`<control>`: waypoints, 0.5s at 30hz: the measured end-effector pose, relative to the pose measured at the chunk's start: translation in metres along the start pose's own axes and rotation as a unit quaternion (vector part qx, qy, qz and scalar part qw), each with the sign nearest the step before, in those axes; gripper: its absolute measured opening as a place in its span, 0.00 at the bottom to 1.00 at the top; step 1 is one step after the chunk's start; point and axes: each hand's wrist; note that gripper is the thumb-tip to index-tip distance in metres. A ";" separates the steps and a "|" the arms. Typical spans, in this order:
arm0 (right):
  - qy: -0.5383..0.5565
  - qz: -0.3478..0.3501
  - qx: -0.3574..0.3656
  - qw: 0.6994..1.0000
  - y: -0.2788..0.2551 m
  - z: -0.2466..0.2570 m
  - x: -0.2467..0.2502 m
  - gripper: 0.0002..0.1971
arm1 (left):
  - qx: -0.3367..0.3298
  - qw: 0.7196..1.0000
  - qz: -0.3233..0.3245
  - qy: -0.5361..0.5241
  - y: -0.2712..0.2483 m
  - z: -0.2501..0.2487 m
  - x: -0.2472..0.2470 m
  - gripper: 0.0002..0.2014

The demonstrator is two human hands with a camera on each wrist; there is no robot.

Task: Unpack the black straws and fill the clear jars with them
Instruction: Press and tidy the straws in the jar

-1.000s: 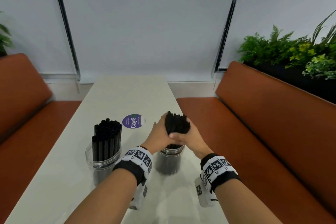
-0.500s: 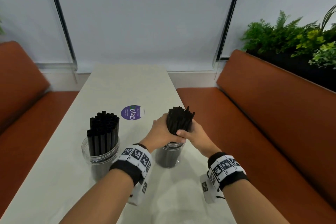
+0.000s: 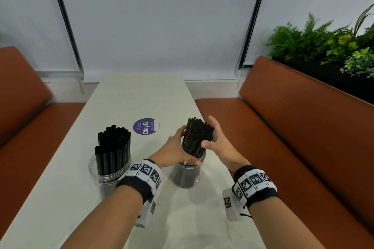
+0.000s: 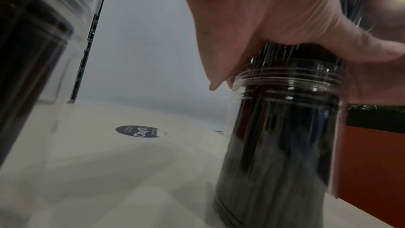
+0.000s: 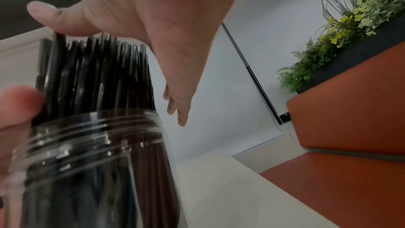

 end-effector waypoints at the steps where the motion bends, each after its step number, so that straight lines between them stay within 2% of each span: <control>1: 0.005 0.005 -0.006 1.000 0.000 -0.001 -0.002 0.77 | -0.003 1.000 -0.007 0.004 0.001 0.000 -0.001 0.60; 5: 0.028 0.005 -0.008 1.000 -0.006 -0.007 -0.012 0.70 | -0.042 0.998 -0.039 0.023 0.004 -0.007 -0.006 0.36; 7: 0.038 0.002 -0.008 0.999 -0.009 -0.007 -0.015 0.70 | -0.047 0.998 -0.043 0.020 0.005 -0.009 -0.008 0.32; 10: 0.048 0.009 -0.008 0.999 -0.006 -0.011 -0.014 0.68 | -0.053 0.997 -0.046 0.029 0.007 -0.005 -0.008 0.32; 15: 0.012 0.007 -0.019 1.000 -0.005 -0.022 -0.009 0.53 | -0.034 0.996 -0.035 0.076 0.010 0.008 -0.007 0.46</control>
Point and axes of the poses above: each hand's wrist, its own y-axis towards the middle knuckle, its own x-axis out of the back of the hand, z = x × y, and after that the axes turned 13 degrees about -z, right-handed
